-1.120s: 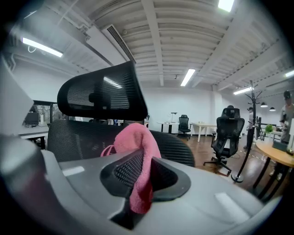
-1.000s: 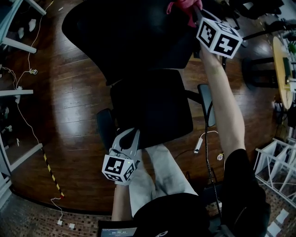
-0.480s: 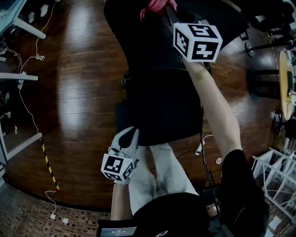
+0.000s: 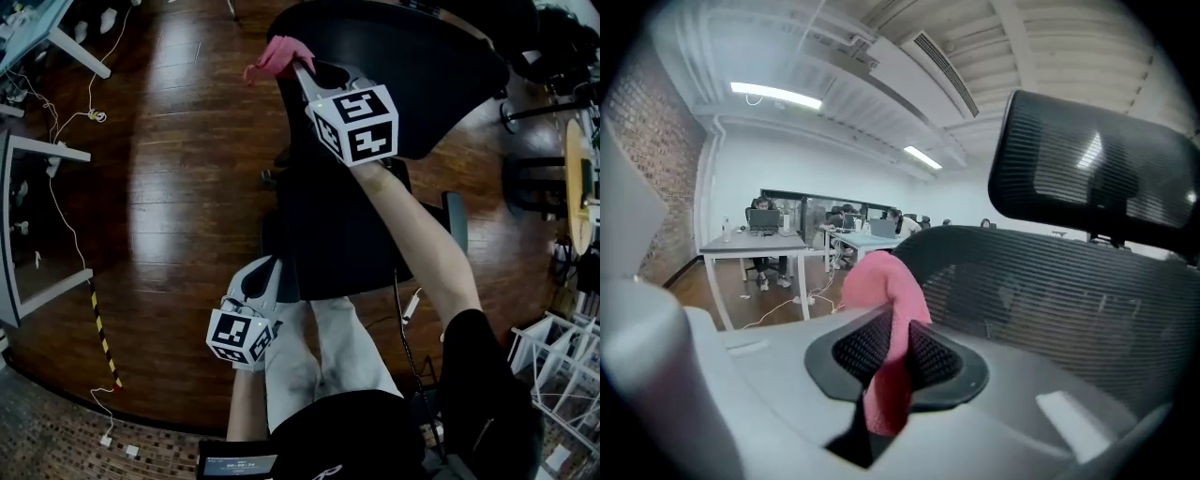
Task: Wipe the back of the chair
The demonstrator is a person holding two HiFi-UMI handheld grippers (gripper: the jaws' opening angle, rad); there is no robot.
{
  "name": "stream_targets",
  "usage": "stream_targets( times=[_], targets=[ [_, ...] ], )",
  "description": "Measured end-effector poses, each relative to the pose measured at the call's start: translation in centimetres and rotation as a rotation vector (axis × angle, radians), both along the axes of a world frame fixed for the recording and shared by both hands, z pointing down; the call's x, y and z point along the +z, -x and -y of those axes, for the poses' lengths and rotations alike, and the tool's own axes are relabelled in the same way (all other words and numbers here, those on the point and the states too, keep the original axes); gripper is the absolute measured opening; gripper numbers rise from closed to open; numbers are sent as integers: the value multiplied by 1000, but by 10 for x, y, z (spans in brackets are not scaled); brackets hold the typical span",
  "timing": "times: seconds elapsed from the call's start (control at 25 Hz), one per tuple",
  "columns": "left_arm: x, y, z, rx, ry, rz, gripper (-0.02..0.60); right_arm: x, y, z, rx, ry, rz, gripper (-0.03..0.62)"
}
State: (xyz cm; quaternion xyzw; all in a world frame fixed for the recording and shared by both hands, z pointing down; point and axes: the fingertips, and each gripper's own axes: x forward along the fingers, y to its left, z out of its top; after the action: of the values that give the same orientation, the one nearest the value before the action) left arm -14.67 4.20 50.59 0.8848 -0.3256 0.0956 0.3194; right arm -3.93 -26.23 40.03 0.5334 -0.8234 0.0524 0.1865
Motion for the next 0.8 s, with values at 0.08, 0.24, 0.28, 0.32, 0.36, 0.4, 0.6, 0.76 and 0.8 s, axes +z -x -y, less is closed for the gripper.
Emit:
stream_targets(
  times=[0.08, 0.24, 0.28, 0.32, 0.36, 0.4, 0.6, 0.76, 0.8],
  targets=[
    [-10, 5, 7, 0, -17, -6, -6, 0, 3, -5, 0, 16, -6, 48],
    [-39, 16, 17, 2, -47, -19, -6, -7, -2, -25, 19, 42, -25, 46],
    [-47, 18, 19, 5, -54, -21, -6, -8, -4, -34, 26, 54, -27, 48],
    [-56, 19, 21, 9, -61, -22, -6, -10, -7, -43, 34, 67, -24, 47],
    [-65, 18, 23, 14, -68, -23, -6, -12, -11, -52, 45, 80, -17, 48],
    [-74, 17, 26, 21, -75, -25, -6, -13, -16, -62, 60, 94, -9, 47],
    [-120, 0, 37, 56, -120, -39, -6, -21, -40, -115, 120, 135, 6, 46],
    [-149, -26, 38, 99, -139, -61, -6, -28, -56, -161, 146, 157, 3, 48],
    [-155, -34, 38, 114, -147, -61, -6, -30, -61, -172, 152, 162, 6, 46]
  ],
)
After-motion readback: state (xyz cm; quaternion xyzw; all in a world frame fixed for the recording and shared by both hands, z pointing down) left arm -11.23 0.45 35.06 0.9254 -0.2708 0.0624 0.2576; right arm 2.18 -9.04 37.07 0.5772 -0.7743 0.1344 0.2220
